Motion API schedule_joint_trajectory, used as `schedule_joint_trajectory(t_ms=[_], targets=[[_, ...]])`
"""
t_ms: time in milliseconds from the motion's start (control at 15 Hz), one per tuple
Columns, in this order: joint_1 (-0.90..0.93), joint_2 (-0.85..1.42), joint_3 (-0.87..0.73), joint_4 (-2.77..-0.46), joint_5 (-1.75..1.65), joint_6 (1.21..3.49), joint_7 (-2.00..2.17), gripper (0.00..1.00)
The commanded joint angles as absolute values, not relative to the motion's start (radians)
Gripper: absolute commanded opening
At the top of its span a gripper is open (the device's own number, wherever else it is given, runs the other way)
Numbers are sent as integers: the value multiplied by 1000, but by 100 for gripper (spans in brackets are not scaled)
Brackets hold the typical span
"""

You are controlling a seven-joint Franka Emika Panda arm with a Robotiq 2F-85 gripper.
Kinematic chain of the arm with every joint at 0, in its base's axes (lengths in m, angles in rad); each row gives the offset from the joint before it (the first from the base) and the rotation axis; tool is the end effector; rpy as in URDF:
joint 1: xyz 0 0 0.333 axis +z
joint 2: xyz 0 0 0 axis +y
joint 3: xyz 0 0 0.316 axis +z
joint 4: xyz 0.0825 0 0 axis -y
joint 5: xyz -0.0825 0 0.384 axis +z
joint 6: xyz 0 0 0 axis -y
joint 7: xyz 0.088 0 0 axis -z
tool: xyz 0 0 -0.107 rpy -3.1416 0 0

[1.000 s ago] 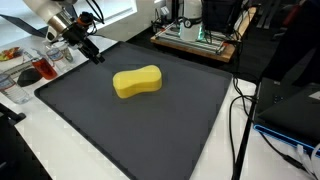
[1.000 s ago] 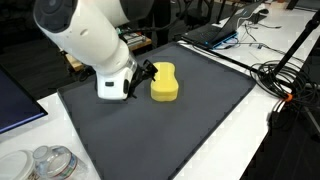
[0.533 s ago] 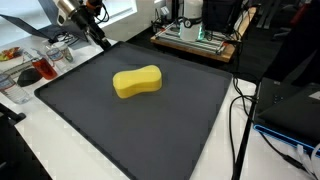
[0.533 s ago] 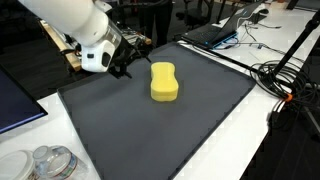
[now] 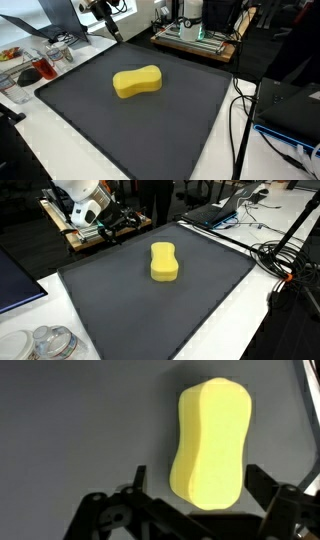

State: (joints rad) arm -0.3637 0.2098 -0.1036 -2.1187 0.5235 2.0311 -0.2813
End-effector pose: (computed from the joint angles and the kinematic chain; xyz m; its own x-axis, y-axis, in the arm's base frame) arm 0.4952 -0.2175 0.2983 0.8813 -0.4172 -0.2217 -0.4725 -0.7732 -0.4229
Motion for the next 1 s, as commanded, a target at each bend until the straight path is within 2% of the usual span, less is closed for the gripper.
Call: schedule_joint_trajectory(t_ms=[0,467,933], targets=[[-350,47,-154,-2368,590,2117,-347,100],[-307,-246,-208,-2620,616,2117,-331,100],[-176,-480,-78,-2628,463,2124,-54,100]])
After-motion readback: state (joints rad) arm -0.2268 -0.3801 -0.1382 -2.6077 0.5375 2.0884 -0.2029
